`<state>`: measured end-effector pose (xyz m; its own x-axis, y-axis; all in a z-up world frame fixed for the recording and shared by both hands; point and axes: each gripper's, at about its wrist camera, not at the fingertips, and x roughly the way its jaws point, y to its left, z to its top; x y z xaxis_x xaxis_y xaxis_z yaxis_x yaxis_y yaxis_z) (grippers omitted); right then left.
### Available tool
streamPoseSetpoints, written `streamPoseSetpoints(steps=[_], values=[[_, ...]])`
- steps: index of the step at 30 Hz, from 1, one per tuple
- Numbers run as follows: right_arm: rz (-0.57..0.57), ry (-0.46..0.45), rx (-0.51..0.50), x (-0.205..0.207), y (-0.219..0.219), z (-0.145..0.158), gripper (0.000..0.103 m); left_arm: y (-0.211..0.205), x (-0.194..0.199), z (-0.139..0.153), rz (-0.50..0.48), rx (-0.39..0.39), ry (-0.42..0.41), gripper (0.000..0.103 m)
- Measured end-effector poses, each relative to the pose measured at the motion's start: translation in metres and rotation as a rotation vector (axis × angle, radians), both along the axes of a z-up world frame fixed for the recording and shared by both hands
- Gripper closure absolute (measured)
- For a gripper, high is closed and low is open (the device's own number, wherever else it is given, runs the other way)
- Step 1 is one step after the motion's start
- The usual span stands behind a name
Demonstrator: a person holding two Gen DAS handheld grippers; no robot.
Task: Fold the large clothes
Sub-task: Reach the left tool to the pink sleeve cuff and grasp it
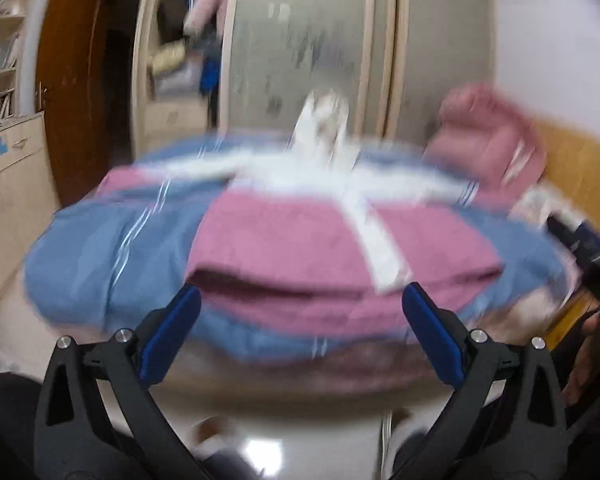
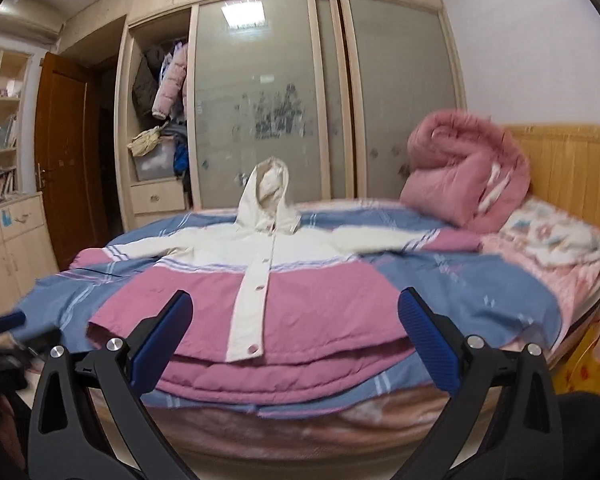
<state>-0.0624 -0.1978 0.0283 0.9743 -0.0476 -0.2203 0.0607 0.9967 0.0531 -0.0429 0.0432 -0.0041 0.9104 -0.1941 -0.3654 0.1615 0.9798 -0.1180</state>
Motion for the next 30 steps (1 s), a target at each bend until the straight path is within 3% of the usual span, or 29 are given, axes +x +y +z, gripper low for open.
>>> streamPoseSetpoints(steps=[1, 6, 8, 10, 13, 18, 20, 22, 24, 28, 30], values=[[-0.004, -0.012, -0.014, 0.001, 0.002, -0.004, 0.001, 0.007, -0.004, -0.003, -0.035, -0.042, -0.06, 0.002], [0.022, -0.008, -0.017, 0.022, 0.008, -0.019, 0.001, 0.039, 0.015, -0.015, 0.086, -0.152, -0.04, 0.002], [0.031, -0.029, -0.016, 0.028, 0.013, -0.019, 0.001, 0.046, 0.027, -0.018, 0.118, -0.117, -0.011, 0.002], [0.062, -0.07, -0.024, 0.037, 0.019, -0.013, 0.001, 0.051, 0.042, -0.016, 0.16, -0.027, 0.002, 0.002], [0.106, -0.122, -0.064, 0.054, 0.029, 0.007, 0.001, 0.061, 0.056, -0.003, 0.152, -0.001, -0.034, 0.002], [0.19, -0.25, -0.075, 0.097, 0.043, 0.061, 0.001, 0.048, 0.109, 0.043, 0.105, 0.108, -0.111, 0.002], [0.173, -0.304, -0.098, 0.11, 0.045, 0.069, 0.001, 0.034, 0.134, 0.052, 0.093, 0.163, -0.161, 0.002], [0.059, -0.345, -0.163, 0.127, 0.047, 0.06, 0.001, 0.024, 0.163, 0.051, 0.086, 0.18, -0.193, 0.002], [-0.043, -0.297, -0.162, 0.145, 0.037, 0.038, 0.001, 0.022, 0.188, 0.034, 0.106, 0.167, -0.171, 0.002], [-0.017, -0.054, -0.044, 0.189, 0.013, 0.0, 0.001, 0.025, 0.204, -0.004, 0.131, 0.108, -0.07, 0.002], [-0.019, -0.003, -0.025, 0.203, 0.01, -0.007, 0.001, 0.023, 0.213, -0.01, 0.093, 0.04, 0.029, 0.002]])
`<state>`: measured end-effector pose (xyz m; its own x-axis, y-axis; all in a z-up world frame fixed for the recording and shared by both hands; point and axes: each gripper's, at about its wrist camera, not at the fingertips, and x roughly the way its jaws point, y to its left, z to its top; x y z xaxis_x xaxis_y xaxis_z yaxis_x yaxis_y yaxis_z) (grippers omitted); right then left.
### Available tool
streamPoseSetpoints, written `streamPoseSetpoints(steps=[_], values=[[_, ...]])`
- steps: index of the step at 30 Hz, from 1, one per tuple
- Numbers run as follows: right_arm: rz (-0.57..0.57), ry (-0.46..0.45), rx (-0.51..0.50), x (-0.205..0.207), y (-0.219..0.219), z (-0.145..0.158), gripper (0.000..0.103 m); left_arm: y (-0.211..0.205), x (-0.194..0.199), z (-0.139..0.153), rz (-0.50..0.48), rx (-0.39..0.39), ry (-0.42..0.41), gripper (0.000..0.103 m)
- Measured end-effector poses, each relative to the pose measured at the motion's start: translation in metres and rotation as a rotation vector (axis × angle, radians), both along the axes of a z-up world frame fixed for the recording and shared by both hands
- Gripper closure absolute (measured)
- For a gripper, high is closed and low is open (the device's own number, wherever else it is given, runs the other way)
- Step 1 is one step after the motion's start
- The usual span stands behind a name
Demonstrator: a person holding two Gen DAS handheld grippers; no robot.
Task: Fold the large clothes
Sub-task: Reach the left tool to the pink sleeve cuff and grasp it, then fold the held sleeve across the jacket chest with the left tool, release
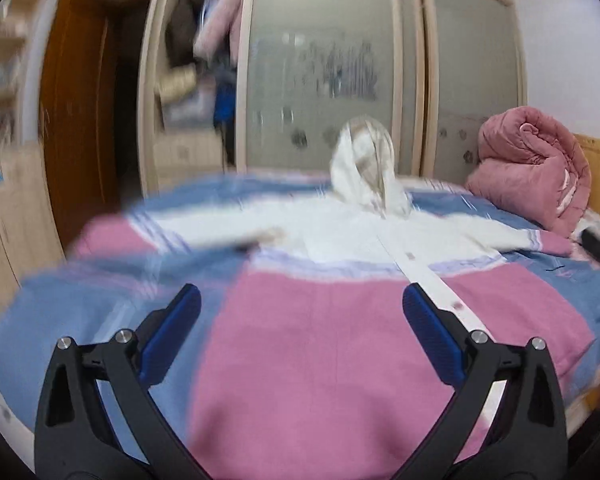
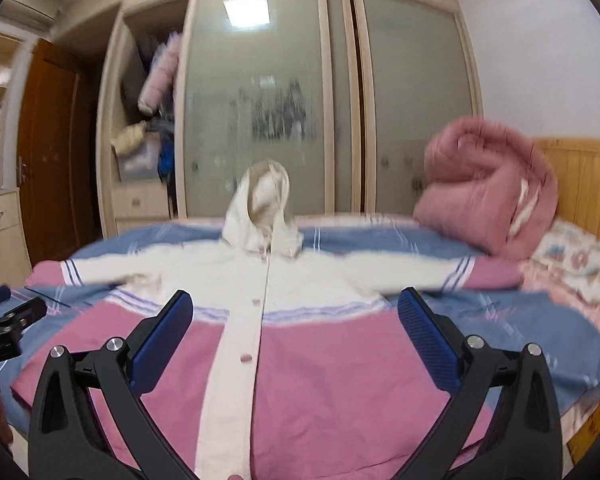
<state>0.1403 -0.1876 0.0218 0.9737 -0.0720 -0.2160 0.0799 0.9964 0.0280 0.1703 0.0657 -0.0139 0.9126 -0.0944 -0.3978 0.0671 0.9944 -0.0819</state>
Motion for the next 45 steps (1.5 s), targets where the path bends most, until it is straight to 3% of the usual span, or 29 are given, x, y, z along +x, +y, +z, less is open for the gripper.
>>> streamPoseSetpoints(steps=[2, 4, 7, 12, 15, 17, 19, 22, 25, 29, 35, 38, 41, 45], values=[[-0.009, 0.017, 0.005, 0.01, -0.001, -0.01, 0.001, -0.002, 0.005, 0.001, -0.034, -0.016, 0.024, 0.002], [0.018, 0.091, 0.04, 0.025, -0.002, -0.013, 0.001, 0.003, 0.009, 0.001, -0.026, 0.007, 0.01, 0.002], [0.095, 0.154, 0.107, 0.041, 0.005, -0.015, 0.001, 0.037, 0.022, -0.002, 0.015, -0.068, 0.034, 0.002], [0.158, 0.139, 0.152, 0.041, 0.023, -0.003, 0.001, 0.137, 0.052, -0.019, 0.063, -0.445, 0.104, 0.002], [0.18, 0.113, 0.175, 0.035, 0.032, 0.0, 0.001, 0.197, 0.08, -0.022, 0.089, -0.608, 0.094, 0.002], [0.185, 0.097, 0.151, 0.034, 0.038, -0.001, 0.001, 0.243, 0.104, -0.026, 0.035, -0.72, 0.093, 0.002], [0.189, 0.111, 0.133, 0.034, 0.048, -0.007, 0.001, 0.28, 0.12, -0.034, 0.077, -0.791, 0.089, 0.002], [0.217, 0.14, 0.109, 0.036, 0.057, -0.015, 0.001, 0.346, 0.138, -0.068, 0.145, -1.038, 0.087, 0.003], [0.224, 0.142, 0.043, 0.032, 0.066, -0.021, 0.001, 0.391, 0.156, -0.102, 0.216, -1.178, 0.12, 0.006], [0.228, 0.134, -0.063, 0.022, 0.074, -0.039, 0.001, 0.413, 0.18, -0.115, 0.225, -1.195, 0.102, 0.009], [0.258, 0.155, -0.145, 0.012, 0.082, -0.061, 0.001, 0.427, 0.196, -0.106, 0.307, -1.117, 0.099, 0.015], [0.279, 0.154, -0.127, 0.012, 0.083, -0.059, 0.001, 0.428, 0.208, -0.109, 0.392, -1.041, 0.206, 0.016], [0.29, 0.13, -0.086, 0.009, 0.08, -0.051, 0.001, 0.427, 0.221, -0.12, 0.448, -1.008, 0.307, 0.025], [0.292, 0.117, -0.023, 0.01, 0.07, -0.04, 0.001, 0.43, 0.23, -0.124, 0.485, -1.023, 0.296, 0.034]])
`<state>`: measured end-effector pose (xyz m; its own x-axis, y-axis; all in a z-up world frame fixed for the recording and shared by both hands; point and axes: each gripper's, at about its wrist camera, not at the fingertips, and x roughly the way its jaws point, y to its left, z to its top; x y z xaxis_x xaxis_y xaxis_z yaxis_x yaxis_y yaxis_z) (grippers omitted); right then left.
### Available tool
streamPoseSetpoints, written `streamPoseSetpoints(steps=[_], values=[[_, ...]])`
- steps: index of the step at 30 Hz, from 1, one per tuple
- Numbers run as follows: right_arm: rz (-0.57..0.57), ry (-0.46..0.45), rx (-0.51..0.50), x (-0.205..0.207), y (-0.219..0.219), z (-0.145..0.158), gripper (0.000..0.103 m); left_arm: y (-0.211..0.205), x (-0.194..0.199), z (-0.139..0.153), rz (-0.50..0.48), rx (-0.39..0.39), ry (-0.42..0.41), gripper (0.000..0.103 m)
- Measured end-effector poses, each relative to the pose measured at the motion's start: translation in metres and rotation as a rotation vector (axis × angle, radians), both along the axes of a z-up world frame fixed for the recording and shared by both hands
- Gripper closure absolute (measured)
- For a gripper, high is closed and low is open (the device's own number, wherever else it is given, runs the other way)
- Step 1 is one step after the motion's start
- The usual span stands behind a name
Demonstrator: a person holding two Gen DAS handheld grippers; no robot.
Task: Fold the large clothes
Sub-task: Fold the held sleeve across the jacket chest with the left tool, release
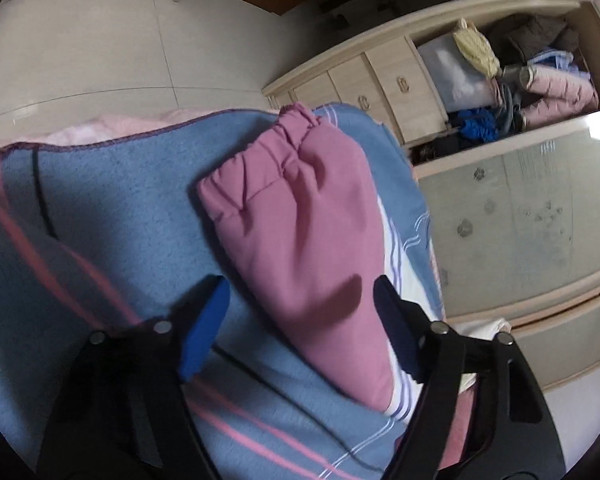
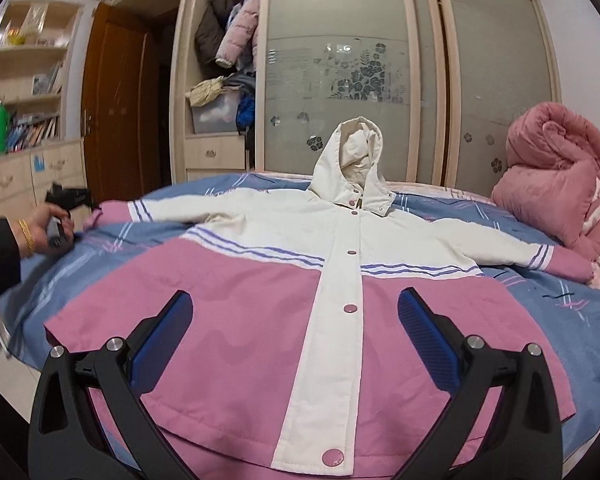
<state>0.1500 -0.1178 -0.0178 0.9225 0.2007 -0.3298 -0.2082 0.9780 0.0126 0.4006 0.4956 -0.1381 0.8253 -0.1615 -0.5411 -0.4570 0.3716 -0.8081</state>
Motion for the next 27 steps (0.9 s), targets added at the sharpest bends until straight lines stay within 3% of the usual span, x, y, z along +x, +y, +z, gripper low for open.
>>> streamPoseSetpoints(steps=[2, 5, 9, 11, 13, 17, 20, 23, 25, 26, 27], values=[[0.006, 0.005, 0.022, 0.001, -0.004, 0.003, 0.001, 0.005, 0.002, -0.004, 0.028, -0.022, -0.008, 0.06], [0.004, 0.002, 0.038, 0.002, -0.011, 0.006, 0.001, 0.005, 0.005, -0.004, 0.068, -0.016, -0.037, 0.086], [-0.008, 0.008, 0.079, 0.005, -0.025, 0.01, 0.001, -0.009, 0.005, 0.032, 0.08, 0.097, -0.075, 0.093], [-0.007, 0.034, 0.121, 0.009, -0.033, 0.011, 0.001, -0.022, 0.009, 0.066, 0.077, 0.206, -0.072, 0.094], [-0.003, 0.06, 0.174, 0.011, -0.042, 0.014, 0.001, -0.05, 0.019, 0.113, 0.053, 0.367, -0.096, 0.095], [-0.019, 0.044, 0.218, 0.008, -0.055, 0.02, 0.001, -0.151, 0.066, 0.202, -0.119, 0.659, -0.166, 0.095], [-0.03, 0.038, 0.223, 0.008, -0.06, 0.022, 0.001, -0.243, 0.094, 0.234, -0.292, 0.799, -0.217, 0.094], [-0.032, 0.053, 0.236, 0.009, -0.064, 0.02, 0.001, -0.349, 0.119, 0.232, -0.514, 0.86, -0.246, 0.091], [-0.031, 0.061, 0.24, 0.009, -0.065, 0.02, 0.001, -0.412, 0.13, 0.205, -0.63, 0.869, -0.207, 0.085], [-0.029, 0.064, 0.242, 0.009, -0.066, 0.02, 0.001, -0.434, 0.137, 0.189, -0.663, 0.874, -0.165, 0.053], [-0.024, 0.066, 0.242, 0.009, -0.066, 0.02, 0.001, -0.46, 0.146, 0.161, -0.697, 0.874, -0.071, 0.023]])
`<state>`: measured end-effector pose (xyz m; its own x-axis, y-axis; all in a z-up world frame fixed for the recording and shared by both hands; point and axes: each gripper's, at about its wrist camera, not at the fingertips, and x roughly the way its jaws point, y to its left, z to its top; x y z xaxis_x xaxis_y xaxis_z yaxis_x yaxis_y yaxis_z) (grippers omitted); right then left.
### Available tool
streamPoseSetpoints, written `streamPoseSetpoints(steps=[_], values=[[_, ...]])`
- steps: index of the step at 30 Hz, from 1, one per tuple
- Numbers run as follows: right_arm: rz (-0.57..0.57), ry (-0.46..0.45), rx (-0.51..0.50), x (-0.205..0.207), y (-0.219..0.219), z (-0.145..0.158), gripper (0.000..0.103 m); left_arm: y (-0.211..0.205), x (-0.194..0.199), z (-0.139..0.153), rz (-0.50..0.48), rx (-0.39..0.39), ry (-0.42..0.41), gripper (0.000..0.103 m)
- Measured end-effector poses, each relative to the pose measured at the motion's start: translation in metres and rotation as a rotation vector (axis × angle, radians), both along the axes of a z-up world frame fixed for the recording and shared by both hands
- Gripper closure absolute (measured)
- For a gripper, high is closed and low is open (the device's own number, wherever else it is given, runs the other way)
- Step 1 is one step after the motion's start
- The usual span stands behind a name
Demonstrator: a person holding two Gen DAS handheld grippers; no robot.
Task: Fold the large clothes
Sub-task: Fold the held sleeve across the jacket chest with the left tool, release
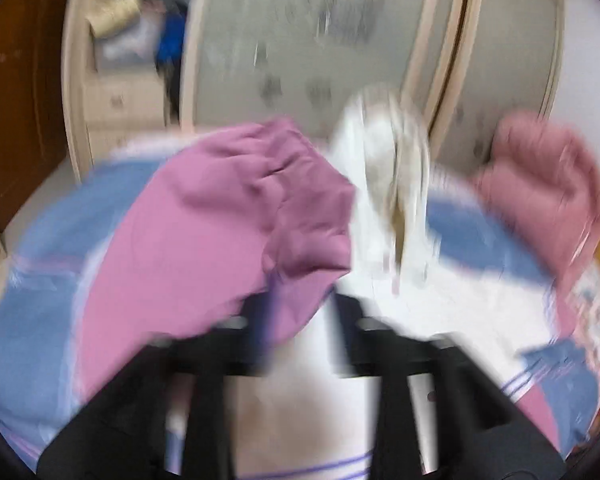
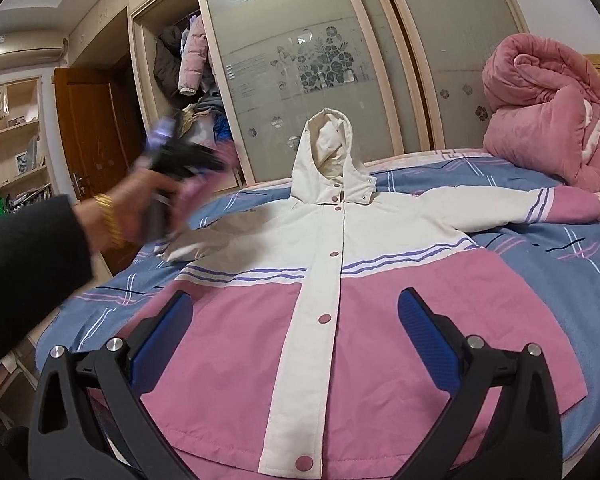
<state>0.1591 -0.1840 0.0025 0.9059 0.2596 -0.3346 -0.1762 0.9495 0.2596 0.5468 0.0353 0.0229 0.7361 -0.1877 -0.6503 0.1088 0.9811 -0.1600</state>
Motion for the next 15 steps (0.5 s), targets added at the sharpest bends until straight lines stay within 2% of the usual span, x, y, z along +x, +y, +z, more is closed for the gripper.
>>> streamPoseSetpoints(steps=[1, 3, 5, 6, 8, 9, 12, 14, 15], values=[[0.005, -0.003, -0.004, -0.001, 0.001, 0.001, 0.001, -0.011, 0.004, -0.017, 0.01, 0.014, 0.047, 0.004], [0.009, -0.002, -0.011, -0.001, 0.002, 0.003, 0.001, -0.028, 0.002, -0.056, 0.051, 0.016, 0.157, 0.004], [0.025, -0.001, -0.009, -0.001, 0.002, 0.004, 0.001, -0.03, -0.021, -0.069, 0.036, -0.097, 0.164, 0.004], [0.029, -0.006, -0.009, -0.002, 0.002, 0.006, 0.001, -0.028, -0.04, -0.068, 0.039, -0.143, 0.129, 0.004], [0.04, -0.017, -0.011, -0.006, 0.002, 0.008, 0.001, -0.028, -0.08, -0.058, 0.03, -0.151, 0.05, 0.003], [0.042, -0.021, -0.012, -0.007, 0.002, 0.009, 0.001, -0.029, -0.114, -0.049, 0.016, -0.109, -0.009, 0.002], [0.033, -0.043, -0.025, -0.012, 0.002, 0.01, 0.001, -0.023, -0.179, -0.027, -0.005, -0.015, -0.14, 0.002], [0.022, -0.045, -0.044, -0.014, 0.001, 0.01, 0.001, -0.017, -0.218, -0.019, 0.008, 0.018, -0.193, 0.002], [0.016, -0.044, -0.049, -0.014, 0.0, 0.01, 0.001, -0.01, -0.24, -0.018, 0.019, 0.003, -0.21, 0.002]])
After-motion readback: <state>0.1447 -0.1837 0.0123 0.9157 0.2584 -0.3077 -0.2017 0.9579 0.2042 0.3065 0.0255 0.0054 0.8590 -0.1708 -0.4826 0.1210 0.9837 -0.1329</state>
